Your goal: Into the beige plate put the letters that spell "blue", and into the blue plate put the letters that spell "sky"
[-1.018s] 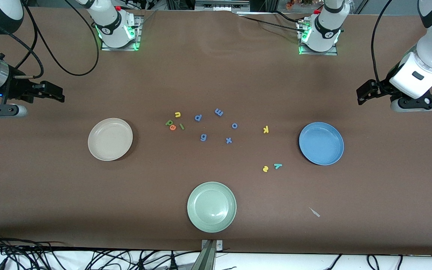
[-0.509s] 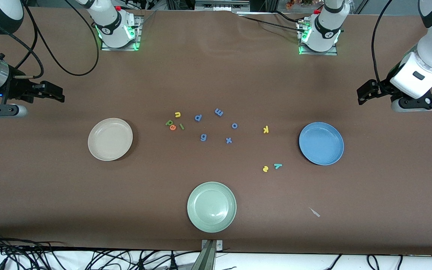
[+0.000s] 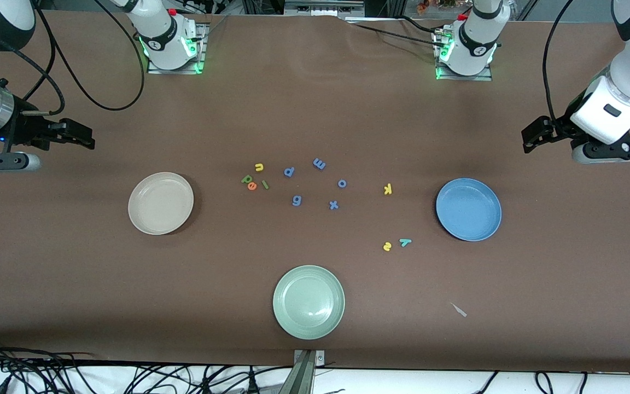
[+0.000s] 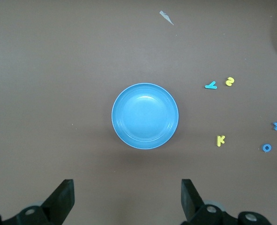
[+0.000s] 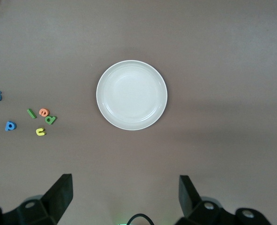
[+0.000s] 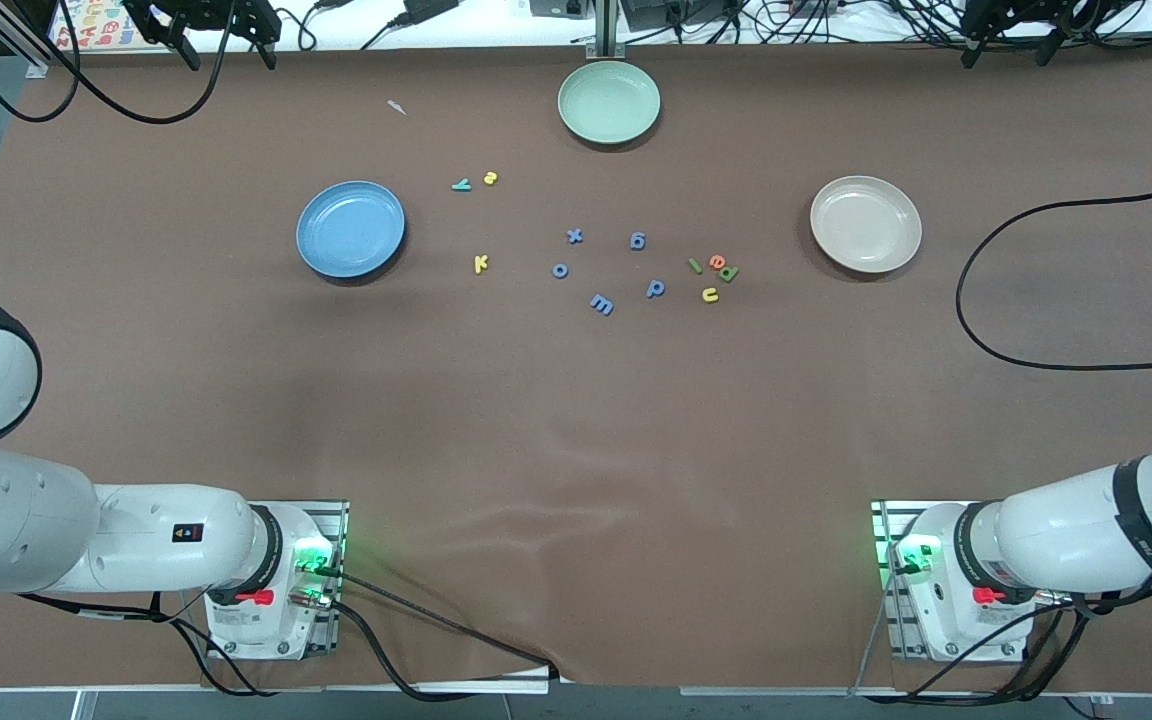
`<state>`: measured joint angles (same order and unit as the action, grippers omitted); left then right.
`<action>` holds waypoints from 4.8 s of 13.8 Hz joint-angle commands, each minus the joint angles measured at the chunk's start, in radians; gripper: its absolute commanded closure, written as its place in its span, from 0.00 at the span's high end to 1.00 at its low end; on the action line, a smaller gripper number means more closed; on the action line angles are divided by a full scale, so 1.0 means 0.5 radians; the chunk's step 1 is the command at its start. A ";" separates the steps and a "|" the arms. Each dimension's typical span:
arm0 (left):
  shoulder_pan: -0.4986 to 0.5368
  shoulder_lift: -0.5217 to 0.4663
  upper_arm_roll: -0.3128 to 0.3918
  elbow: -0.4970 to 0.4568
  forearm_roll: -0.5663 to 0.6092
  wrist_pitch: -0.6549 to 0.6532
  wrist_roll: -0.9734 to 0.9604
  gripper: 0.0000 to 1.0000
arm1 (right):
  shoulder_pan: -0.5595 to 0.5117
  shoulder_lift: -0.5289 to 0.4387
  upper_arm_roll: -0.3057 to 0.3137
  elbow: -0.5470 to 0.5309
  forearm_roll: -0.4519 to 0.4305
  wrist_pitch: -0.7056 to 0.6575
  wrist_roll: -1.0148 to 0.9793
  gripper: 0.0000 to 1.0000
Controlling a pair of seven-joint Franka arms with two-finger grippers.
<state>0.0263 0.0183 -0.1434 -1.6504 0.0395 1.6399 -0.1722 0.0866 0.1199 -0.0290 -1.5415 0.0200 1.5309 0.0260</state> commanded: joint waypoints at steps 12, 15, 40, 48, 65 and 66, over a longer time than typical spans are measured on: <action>0.018 0.015 -0.005 0.058 -0.015 -0.049 0.031 1.00 | -0.011 -0.031 0.015 -0.040 -0.012 -0.012 -0.015 1.00; 0.018 0.015 -0.005 0.058 -0.015 -0.049 0.031 1.00 | -0.011 -0.034 0.018 -0.040 -0.012 -0.012 -0.015 1.00; 0.015 0.015 -0.005 0.058 -0.015 -0.049 0.031 1.00 | 0.005 -0.031 0.030 -0.053 -0.012 0.000 0.006 1.00; 0.015 0.015 -0.008 0.058 -0.018 -0.049 0.031 1.00 | 0.011 -0.034 0.043 -0.126 0.003 0.058 0.019 1.00; -0.007 0.319 -0.084 0.061 -0.042 -0.043 0.350 1.00 | 0.050 0.137 0.926 -1.243 0.083 1.699 1.138 1.00; -0.022 0.374 -0.093 0.088 -0.045 -0.031 0.402 1.00 | 0.114 0.180 0.923 -1.255 0.083 1.772 1.166 1.00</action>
<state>0.0193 0.1416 -0.1845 -1.6506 0.0394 1.6315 -0.0548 0.1198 0.1696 0.4230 -2.1592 0.0504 2.3493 0.5724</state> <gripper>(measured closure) 0.000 0.000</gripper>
